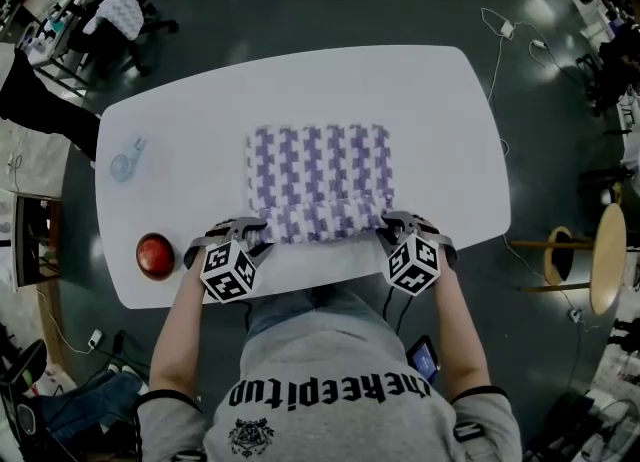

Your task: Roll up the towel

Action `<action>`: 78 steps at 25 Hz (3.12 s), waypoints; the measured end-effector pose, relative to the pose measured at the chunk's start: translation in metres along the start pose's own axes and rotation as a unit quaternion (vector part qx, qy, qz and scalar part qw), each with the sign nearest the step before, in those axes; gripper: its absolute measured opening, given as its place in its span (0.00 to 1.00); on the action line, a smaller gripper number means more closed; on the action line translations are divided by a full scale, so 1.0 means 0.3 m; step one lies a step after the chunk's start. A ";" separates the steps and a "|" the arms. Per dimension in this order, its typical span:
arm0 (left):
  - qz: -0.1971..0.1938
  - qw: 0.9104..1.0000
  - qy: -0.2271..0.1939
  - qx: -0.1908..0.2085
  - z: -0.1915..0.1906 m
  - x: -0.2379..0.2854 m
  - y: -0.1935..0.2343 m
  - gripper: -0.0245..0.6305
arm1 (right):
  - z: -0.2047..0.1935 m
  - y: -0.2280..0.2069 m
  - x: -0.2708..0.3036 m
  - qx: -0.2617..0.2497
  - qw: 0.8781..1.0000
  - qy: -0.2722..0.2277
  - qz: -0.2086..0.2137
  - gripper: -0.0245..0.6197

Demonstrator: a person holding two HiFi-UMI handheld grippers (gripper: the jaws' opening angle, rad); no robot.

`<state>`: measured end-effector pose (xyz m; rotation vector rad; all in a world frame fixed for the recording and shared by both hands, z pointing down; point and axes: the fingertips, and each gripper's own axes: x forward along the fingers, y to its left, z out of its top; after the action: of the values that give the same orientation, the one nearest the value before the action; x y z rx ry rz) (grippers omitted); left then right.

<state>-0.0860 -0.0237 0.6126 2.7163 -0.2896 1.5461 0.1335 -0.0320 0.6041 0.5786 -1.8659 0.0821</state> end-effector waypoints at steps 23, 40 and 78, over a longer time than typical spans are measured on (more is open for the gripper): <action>-0.020 0.995 -0.050 -0.087 0.040 -0.020 0.161 0.32 | 0.044 -0.133 -0.040 0.125 0.990 -0.065 0.007 0.21; 0.023 0.994 -0.053 -0.091 0.068 0.046 0.425 0.32 | 0.108 -0.358 0.059 0.163 0.984 -0.062 -0.040 0.21; 0.074 0.995 -0.065 -0.021 0.113 -0.020 0.315 0.32 | 0.140 -0.279 -0.027 0.064 0.991 -0.093 -0.066 0.33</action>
<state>-0.0753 -0.1188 0.5818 2.8251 -0.5306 1.3779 0.1349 -0.1163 0.5627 0.8210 -2.0078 0.0635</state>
